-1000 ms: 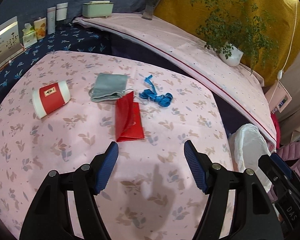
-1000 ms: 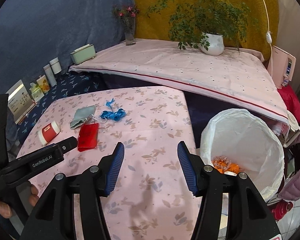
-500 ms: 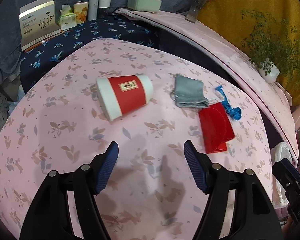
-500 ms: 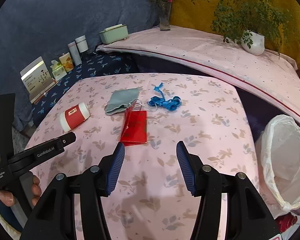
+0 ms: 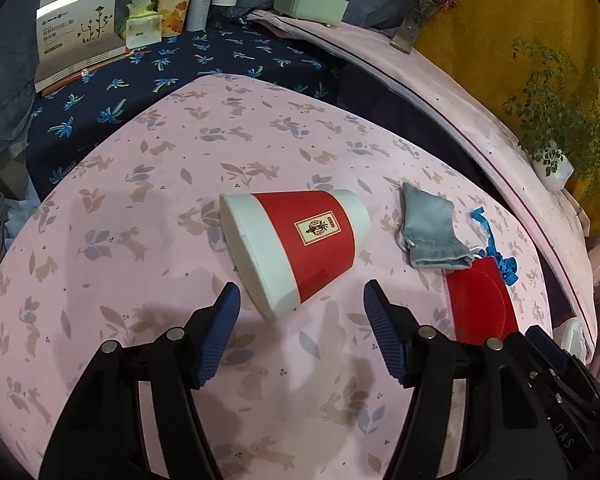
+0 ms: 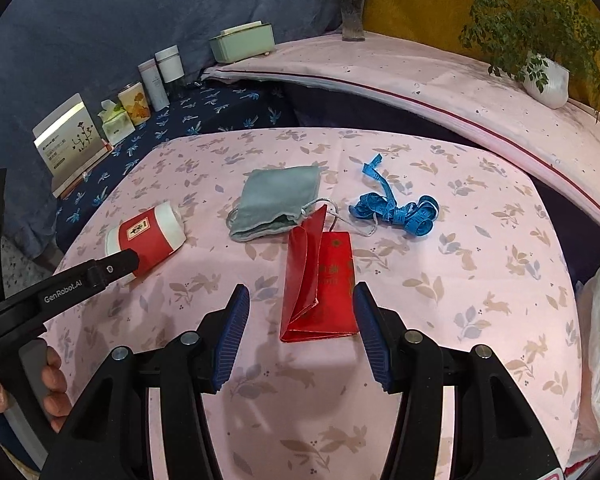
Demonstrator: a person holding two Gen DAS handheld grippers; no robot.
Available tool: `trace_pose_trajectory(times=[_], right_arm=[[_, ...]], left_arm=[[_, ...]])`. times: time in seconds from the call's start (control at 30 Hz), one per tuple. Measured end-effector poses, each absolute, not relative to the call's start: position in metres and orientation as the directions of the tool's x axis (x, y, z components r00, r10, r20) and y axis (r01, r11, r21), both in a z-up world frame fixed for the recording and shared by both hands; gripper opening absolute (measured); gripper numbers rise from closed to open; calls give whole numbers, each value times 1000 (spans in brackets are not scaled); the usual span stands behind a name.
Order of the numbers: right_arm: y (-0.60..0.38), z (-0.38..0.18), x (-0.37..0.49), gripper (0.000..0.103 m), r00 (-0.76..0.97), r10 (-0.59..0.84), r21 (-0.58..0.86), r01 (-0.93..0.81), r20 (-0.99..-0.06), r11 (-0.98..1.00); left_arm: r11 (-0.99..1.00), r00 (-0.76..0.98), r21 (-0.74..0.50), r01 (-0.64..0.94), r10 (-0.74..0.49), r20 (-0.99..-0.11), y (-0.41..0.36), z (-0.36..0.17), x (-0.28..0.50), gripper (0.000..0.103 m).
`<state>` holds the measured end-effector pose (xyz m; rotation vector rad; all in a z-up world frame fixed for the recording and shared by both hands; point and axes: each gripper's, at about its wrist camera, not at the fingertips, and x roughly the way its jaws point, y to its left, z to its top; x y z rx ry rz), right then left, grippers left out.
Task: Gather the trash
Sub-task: 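Grasp the red paper bag with the right tool while the left tool grasps the paper cup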
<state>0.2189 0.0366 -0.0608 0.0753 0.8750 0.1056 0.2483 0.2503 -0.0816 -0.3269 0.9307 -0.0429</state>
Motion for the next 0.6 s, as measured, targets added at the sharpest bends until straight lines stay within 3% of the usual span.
trace_pose_trajectory(times=[0.13, 0.23, 0.33, 0.6], right_arm=[[37, -73, 227, 45, 621, 120, 108, -56, -775, 993], [39, -81, 231, 21, 597, 132, 113, -71, -791, 991], [42, -85, 230, 7, 585, 150, 120, -89, -797, 989], [32, -78, 215, 1, 595, 177, 148, -97, -784, 984]], left_arm=[[946, 589, -312, -86, -205, -782, 244, -87, 259, 39], [941, 579, -333, -57, -241, -779, 239, -87, 262, 17], [942, 583, -333, -28, -255, -772, 229, -84, 260, 6], [944, 602, -327, 38, -283, -746, 201, -67, 246, 2]])
